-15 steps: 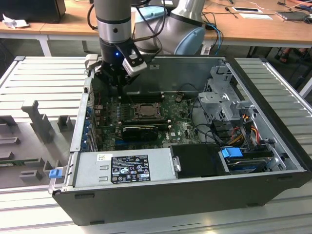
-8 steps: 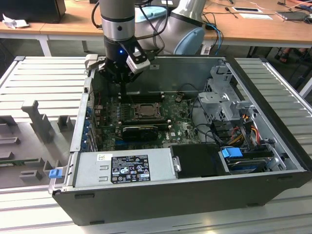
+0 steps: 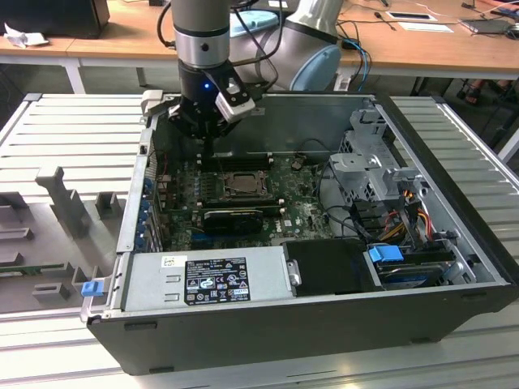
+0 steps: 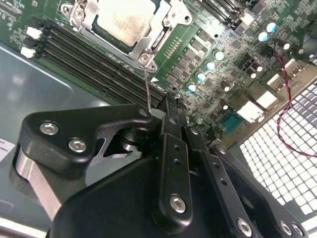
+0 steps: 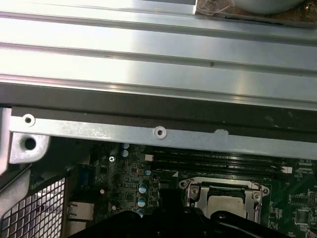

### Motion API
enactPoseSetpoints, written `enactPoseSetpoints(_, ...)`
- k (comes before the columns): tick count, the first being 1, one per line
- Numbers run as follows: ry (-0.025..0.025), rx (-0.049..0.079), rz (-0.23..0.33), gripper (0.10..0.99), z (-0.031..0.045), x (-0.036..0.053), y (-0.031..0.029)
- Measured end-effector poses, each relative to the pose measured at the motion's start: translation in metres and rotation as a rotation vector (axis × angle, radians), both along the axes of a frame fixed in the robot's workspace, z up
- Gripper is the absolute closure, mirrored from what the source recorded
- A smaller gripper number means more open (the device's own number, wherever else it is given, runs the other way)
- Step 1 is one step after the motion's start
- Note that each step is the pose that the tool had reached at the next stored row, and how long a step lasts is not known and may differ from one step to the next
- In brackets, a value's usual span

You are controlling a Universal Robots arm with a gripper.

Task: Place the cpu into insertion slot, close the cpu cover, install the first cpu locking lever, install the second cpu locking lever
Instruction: 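Install the first cpu locking lever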

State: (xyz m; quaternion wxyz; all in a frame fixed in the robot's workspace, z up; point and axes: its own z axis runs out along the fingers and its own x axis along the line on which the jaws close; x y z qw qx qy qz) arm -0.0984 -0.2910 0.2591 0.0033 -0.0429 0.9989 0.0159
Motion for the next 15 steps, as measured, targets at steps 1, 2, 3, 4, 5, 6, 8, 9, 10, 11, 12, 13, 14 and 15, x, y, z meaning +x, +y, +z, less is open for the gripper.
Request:
enactPoseSetpoints(1,0.0000,0.000,0.000,0.980,0.0000,0.0007,0.0000)
enactPoseSetpoints(2,0.0000,0.000,0.000,0.980,0.0000,0.0013,0.0000)
enactPoseSetpoints(3,-0.0001,0.000,0.000,0.980,-0.0001,0.0021,0.0000)
enactPoseSetpoints(4,-0.0001,0.000,0.000,0.980,-0.0001,0.0025,0.0000)
enactPoseSetpoints(5,-0.0001,0.000,0.000,0.980,-0.0001,0.0030,0.0000)
enactPoseSetpoints(6,-0.0001,0.000,0.000,0.980,-0.0001,0.0036,0.0000)
enactPoseSetpoints(8,-0.0001,0.000,0.000,0.980,-0.0001,0.0046,0.0000)
enactPoseSetpoints(9,-0.0001,0.000,0.000,0.980,-0.0001,0.0051,0.0000)
enactPoseSetpoints(10,-0.0001,0.000,0.000,0.980,-0.0001,0.0060,0.0000)
enactPoseSetpoints(11,-0.0001,0.000,0.000,0.980,-0.0001,0.0069,0.0000)
enactPoseSetpoints(12,-0.0001,0.000,0.000,0.980,-0.0001,0.0087,0.0000)
enactPoseSetpoints(13,0.0000,0.000,0.000,0.980,-0.0001,0.0101,0.0000)
enactPoseSetpoints(14,0.0000,0.000,0.000,0.980,-0.0001,0.0110,0.0000)
enactPoseSetpoints(15,-0.0001,0.000,0.000,0.980,-0.0001,0.0126,0.0000)
